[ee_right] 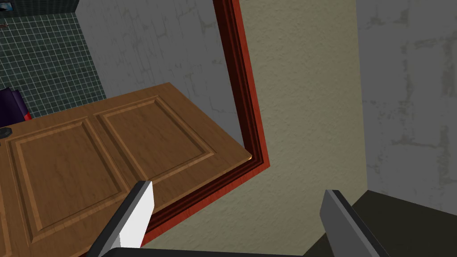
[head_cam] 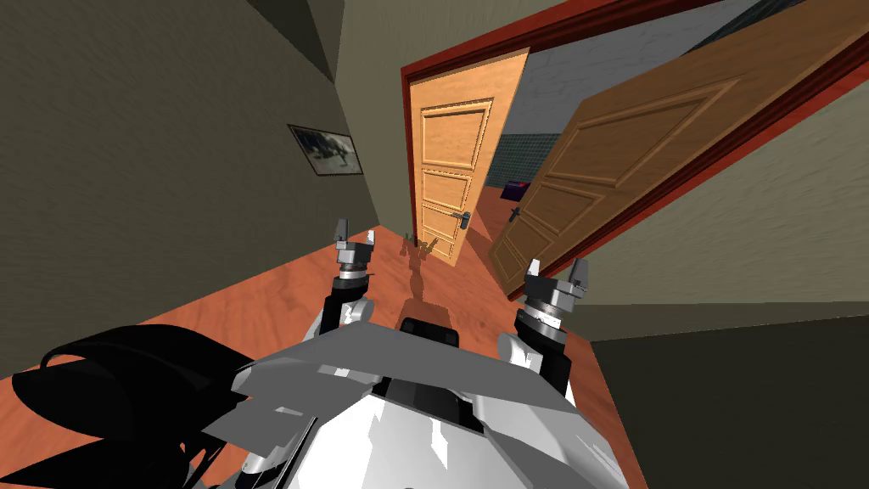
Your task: Push the door open
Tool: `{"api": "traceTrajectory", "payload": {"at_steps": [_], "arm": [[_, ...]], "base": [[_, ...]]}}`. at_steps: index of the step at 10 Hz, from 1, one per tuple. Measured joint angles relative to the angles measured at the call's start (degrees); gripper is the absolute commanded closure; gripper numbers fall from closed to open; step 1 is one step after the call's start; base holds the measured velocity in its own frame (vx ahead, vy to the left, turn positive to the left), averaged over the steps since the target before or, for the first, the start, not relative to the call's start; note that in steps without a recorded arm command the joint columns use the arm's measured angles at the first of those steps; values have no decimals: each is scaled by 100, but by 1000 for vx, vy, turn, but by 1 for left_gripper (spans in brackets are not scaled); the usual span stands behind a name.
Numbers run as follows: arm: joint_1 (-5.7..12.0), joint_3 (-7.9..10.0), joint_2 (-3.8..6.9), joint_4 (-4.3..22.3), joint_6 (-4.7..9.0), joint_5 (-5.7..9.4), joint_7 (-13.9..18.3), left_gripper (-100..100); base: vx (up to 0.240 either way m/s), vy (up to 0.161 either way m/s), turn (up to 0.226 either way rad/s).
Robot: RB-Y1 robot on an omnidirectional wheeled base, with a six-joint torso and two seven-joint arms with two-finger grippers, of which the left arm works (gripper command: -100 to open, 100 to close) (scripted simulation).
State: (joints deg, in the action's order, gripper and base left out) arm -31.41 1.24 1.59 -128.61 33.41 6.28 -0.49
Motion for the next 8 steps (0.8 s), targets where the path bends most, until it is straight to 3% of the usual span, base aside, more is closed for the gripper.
{"api": "traceTrajectory", "payload": {"at_steps": [6,8], "arm": [[459,-85,99,686,-78,-70,15,-100],[699,-91,137,1000,-112,-89,25,-100]], "base": [[79,7,-14],[112,-14,-24]]}}
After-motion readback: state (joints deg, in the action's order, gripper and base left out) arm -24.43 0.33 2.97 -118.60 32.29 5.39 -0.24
